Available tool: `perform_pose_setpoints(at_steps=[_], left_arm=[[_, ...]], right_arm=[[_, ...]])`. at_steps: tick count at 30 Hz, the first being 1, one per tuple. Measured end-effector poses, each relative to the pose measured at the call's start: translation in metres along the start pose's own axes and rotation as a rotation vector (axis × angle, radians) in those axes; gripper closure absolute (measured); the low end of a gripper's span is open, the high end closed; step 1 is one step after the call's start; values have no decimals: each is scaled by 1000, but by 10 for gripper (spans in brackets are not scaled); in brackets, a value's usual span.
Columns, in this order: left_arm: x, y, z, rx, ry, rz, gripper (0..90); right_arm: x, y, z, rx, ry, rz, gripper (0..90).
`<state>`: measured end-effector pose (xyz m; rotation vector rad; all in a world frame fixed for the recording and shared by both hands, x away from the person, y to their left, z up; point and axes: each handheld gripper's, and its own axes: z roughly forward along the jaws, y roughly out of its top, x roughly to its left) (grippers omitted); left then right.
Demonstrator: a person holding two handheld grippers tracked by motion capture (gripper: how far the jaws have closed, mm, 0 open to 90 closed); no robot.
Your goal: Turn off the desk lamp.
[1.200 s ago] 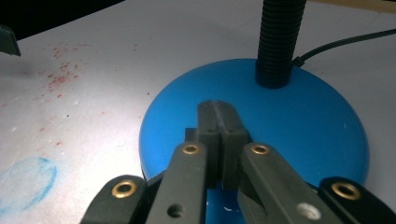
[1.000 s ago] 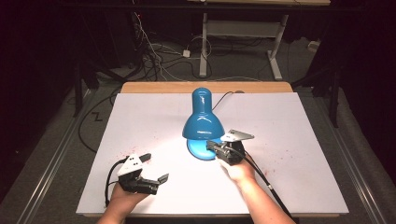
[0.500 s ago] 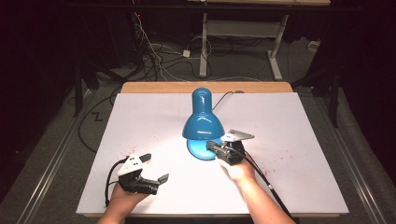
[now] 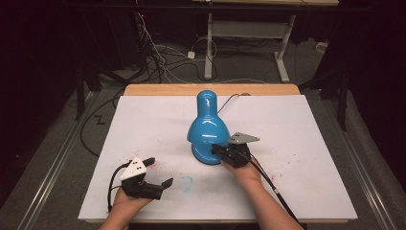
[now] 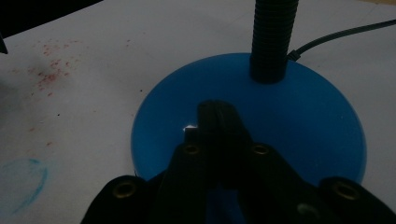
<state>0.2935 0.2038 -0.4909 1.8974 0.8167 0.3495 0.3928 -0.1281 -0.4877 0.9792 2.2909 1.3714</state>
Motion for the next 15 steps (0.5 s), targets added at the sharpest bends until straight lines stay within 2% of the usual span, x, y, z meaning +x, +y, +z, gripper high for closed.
perform_pose_setpoints(at_steps=[15], left_arm=[[1, 0, 0, -1, -4, -4, 0]], right_arm=[[2, 0, 0, 1, -14, -16, 900]])
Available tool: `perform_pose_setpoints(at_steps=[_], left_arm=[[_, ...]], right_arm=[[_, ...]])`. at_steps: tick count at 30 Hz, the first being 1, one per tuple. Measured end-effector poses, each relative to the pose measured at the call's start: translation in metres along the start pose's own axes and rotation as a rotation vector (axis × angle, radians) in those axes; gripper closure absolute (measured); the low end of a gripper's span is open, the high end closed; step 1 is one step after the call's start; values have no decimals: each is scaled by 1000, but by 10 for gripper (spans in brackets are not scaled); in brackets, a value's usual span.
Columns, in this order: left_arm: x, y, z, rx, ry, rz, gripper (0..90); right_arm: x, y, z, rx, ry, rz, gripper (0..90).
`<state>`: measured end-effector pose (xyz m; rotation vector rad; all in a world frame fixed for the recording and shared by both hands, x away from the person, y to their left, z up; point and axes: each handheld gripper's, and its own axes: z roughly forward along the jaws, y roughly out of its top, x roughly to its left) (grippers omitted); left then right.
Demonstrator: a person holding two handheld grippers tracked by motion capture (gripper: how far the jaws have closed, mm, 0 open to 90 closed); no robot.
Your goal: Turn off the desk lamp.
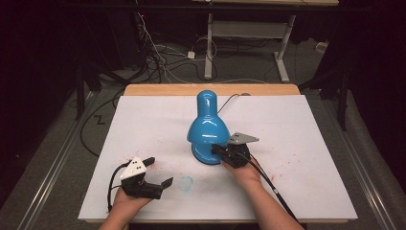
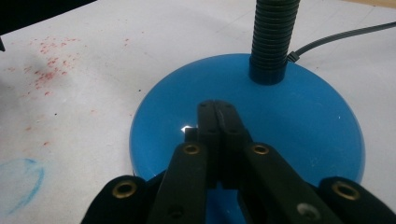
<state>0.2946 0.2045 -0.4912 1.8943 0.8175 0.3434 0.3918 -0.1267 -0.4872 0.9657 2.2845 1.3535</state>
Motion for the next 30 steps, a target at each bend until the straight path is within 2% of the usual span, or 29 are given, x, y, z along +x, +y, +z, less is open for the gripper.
perform_pose_setpoints(at_steps=[4, 7, 8, 17, 23, 30], left_arm=[[0, 0, 0, 1, 0, 0, 0], [0, 0, 0, -1, 2, -2, 0], [1, 0, 0, -2, 3, -2, 0], [3, 0, -2, -9, 12, -14, 0], [5, 0, -4, -14, 21, -23, 0], [7, -1, -5, -8, 30, -26, 0]], right_arm=[[1, 1, 0, 5, 8, 2, 900], [4, 3, -4, -8, 6, -17, 900], [5, 6, -9, -31, 5, -18, 900], [3, 11, -34, -73, -16, -29, 900], [-2, 2, -47, -73, -35, -34, 900], [-10, -18, -65, -57, -62, -25, 900]])
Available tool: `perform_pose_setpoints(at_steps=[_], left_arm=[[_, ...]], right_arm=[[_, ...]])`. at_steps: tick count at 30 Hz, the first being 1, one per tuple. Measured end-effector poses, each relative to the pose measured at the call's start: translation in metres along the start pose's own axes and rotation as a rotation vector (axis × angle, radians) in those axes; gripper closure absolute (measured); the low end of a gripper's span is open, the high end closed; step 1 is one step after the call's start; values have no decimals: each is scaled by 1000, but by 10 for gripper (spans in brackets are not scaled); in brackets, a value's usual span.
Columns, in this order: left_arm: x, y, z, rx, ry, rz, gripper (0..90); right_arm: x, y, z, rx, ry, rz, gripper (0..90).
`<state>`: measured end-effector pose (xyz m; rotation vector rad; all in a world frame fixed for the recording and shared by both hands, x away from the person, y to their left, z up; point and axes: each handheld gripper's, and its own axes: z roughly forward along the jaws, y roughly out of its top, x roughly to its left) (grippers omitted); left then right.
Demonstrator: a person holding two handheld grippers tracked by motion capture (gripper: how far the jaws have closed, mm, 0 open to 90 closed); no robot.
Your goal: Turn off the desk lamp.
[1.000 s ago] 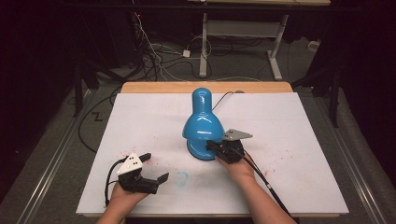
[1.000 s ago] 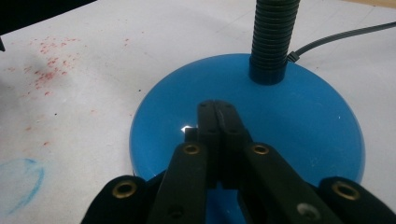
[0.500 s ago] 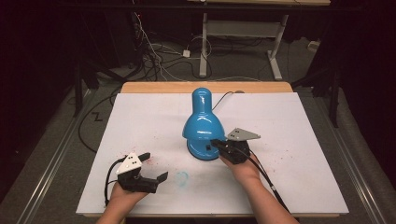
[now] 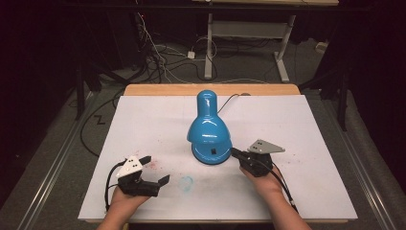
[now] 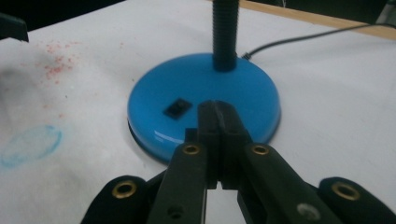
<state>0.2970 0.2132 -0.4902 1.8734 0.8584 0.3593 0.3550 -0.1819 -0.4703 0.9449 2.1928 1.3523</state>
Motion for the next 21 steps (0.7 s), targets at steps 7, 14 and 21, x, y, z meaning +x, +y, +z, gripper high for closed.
perform_pose_setpoints(at_steps=[7, 14, 21], left_arm=[[0, 0, 0, 4, 0, 0, 0], [0, 0, 0, 11, 2, 2, 0], [-2, 0, 1, 18, -3, 8, 0]], right_arm=[[-11, -22, -31, 11, -41, 18, 900], [-17, -40, -63, 22, -76, 7, 900], [-18, -54, -83, 6, -89, 19, 900]])
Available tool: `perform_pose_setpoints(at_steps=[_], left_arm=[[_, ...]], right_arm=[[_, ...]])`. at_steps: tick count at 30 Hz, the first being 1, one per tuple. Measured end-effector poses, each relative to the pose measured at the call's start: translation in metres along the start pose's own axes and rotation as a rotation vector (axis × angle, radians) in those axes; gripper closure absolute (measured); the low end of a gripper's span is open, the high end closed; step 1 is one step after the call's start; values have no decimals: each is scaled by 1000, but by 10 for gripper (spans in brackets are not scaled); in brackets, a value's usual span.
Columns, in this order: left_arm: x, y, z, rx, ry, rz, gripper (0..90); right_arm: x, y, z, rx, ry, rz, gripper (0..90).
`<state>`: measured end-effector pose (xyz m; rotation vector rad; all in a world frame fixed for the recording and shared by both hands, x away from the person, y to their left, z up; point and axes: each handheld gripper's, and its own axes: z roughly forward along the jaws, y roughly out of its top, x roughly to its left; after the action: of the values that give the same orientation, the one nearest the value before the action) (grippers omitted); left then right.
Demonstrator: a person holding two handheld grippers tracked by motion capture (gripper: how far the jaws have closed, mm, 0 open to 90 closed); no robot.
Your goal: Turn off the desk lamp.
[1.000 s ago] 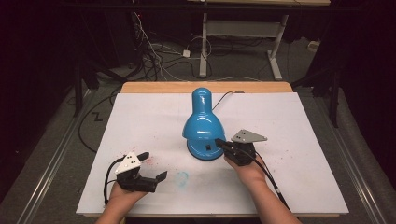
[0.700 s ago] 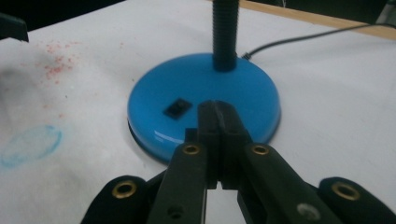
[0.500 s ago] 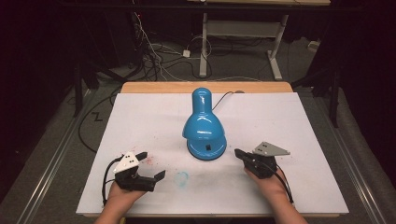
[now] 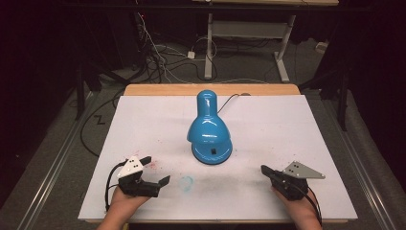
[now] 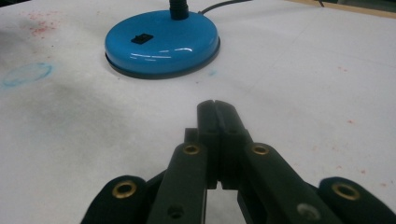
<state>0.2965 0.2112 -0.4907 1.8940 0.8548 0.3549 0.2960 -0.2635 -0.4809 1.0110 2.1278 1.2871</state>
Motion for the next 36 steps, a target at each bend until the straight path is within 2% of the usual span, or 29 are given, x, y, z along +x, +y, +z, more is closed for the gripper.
perform_pose_setpoints(at_steps=[5, 8, 10, 17, 20, 25, 27, 30, 36], left_arm=[[-2, 1, 0, 2, -8, 5, 0], [-2, 0, 1, 5, -14, 6, 0], [-2, 0, 1, 7, -17, 8, 0], [-2, 0, 2, 12, -23, 11, 0], [-2, 0, 1, 10, -24, 11, 0], [-2, 1, 0, 2, -24, 8, 0], [-2, 1, -1, -4, -24, 9, 0], [-1, 1, 1, -4, -22, 8, 0], [-1, 1, 1, -9, -17, 3, 0]], right_arm=[[2, 0, 3, 3, 2, -4, 900], [2, 0, 8, 12, 6, 13, 779], [3, 1, 9, 19, -3, 7, 684], [0, 2, 12, 40, 9, 21, 313], [0, 2, 11, 30, 0, 22, 176], [-2, 1, 6, -9, -14, 30, 13], [-3, 1, 1, -33, -20, 41, 2], [-5, 1, -5, -62, -38, 33, 2], [-6, 1, -3, -60, -39, 32, 2]])
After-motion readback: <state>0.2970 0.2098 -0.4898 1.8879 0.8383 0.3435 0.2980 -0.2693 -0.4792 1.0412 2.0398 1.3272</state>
